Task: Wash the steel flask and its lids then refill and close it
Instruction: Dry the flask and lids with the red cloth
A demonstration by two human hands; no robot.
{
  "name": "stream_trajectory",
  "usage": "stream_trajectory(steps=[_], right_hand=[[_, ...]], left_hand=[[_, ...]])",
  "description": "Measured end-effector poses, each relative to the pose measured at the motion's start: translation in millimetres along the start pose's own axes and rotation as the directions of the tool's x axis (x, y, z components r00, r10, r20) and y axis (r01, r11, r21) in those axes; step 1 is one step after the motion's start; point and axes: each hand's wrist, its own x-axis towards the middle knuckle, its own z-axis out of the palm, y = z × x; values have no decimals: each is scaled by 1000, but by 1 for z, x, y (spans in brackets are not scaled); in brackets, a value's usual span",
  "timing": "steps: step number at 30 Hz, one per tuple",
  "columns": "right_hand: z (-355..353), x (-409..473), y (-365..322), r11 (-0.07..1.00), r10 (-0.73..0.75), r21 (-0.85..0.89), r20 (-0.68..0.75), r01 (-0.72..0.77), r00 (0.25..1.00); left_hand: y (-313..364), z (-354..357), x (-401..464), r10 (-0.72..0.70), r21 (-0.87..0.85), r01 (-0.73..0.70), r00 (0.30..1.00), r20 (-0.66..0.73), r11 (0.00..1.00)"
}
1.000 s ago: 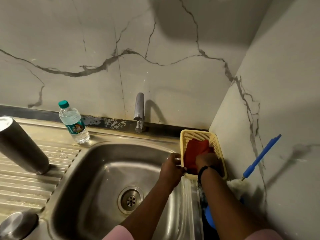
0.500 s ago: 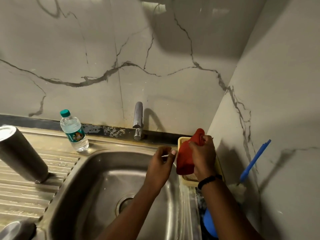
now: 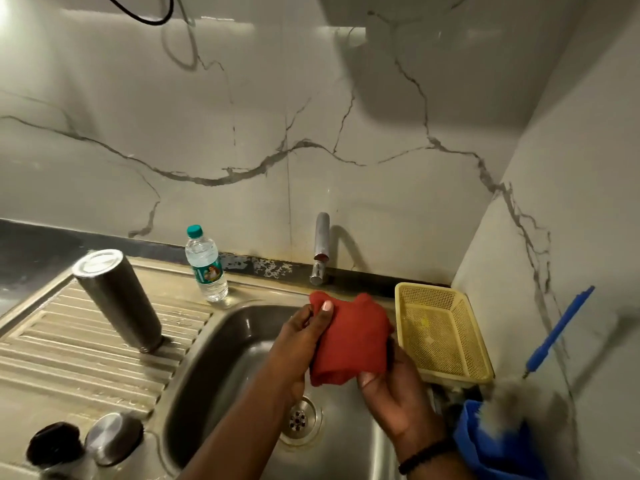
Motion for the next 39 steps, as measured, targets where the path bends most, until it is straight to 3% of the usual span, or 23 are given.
stream_trajectory(steps=[4,9,14,17,19,21,23,24,25,27,28,29,30,33,36,37,39], right_hand=[[9,-1,27,992,129,20,-36,-129,991],[22,3,38,988,151,-1,-84,-152,985],[30,-4,58,951,269,158,-6,-265,963],[39,-4,73,954,270,124,27,-272,962],[49,-9,67,963,230,123,89,-240,969],[58,-8,66,962,177,176,189,-211,966],[60,-8,71,990,45,113,295,-82,955],[59,-2,73,987,-40,157,312,-10,949],[50,4,70,979,-62,204,254,9,965],[55,8,77,972,28,217,281,-92,959],[54,9,76,945,184,226,231,-236,955],[58,3,76,941,232,186,247,-281,941],[64,-3,77,953,221,165,203,-255,954],[58,5,79,950,230,158,234,-271,945],[56,15,82,976,214,21,130,-218,968],[56,16,82,975,220,-5,98,-221,971],[58,16,81,964,266,-19,86,-266,960]], left_hand=[[14,-10,-11,100,143,-100,995,7,985],[32,-27,-22,207,268,-212,977,47,940],[62,-39,-35,84,30,-98,948,307,995],[73,-42,-35,15,110,-52,951,308,993],[71,-44,-30,73,302,-143,970,233,943],[65,-44,-26,224,546,-261,965,135,796],[58,-42,-25,399,737,-263,917,-10,623],[55,-41,-24,463,761,-253,884,-69,597],[52,-42,-24,497,753,-246,859,-122,610],[47,-44,-21,533,718,-230,815,-226,657],[45,-44,-20,542,698,-225,795,-272,680],[42,-46,-17,541,671,-226,784,-306,707],[40,-48,-15,532,651,-225,783,-322,725],[26,-56,-6,504,724,-174,822,-267,667],[11,-58,-3,547,913,-142,831,-99,381],[7,-58,-3,561,924,-173,826,-53,342],[7,-59,-8,554,903,-234,832,-4,359]])
